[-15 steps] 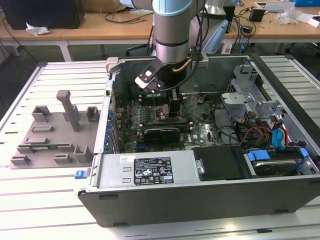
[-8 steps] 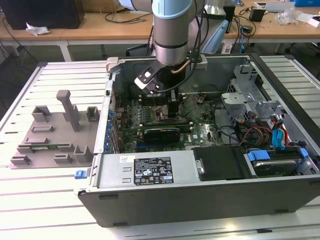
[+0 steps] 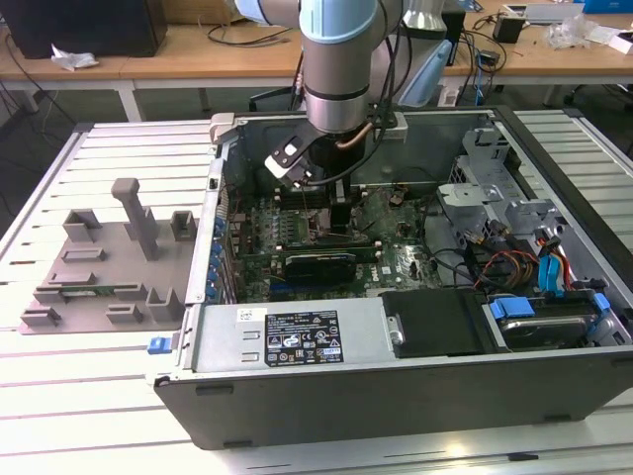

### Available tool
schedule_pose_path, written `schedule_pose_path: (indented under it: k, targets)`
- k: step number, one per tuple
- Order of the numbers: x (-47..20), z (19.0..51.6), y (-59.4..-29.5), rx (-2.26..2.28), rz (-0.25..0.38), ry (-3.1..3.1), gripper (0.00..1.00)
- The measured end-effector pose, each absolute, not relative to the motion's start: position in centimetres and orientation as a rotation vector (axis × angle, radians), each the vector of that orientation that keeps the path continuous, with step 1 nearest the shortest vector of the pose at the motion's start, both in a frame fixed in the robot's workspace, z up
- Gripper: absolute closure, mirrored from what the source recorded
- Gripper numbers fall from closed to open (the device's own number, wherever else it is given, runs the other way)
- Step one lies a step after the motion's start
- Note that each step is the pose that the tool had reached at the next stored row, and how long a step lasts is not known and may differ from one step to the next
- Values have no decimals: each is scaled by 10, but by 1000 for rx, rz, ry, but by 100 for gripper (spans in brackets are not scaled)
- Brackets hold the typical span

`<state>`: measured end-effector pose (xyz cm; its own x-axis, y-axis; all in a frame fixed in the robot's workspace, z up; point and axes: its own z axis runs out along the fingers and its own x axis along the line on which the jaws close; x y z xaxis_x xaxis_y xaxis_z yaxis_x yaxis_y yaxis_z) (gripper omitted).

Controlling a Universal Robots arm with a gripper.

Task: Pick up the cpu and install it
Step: 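Place the cpu into insertion slot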

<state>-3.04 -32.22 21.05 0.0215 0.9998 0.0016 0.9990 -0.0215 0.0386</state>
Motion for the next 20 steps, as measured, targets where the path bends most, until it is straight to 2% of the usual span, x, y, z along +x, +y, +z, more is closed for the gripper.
schedule_pose_path:
  k: [20]
  targets:
    - [-32, 197, -317, 2213, 48, 2199, 45]
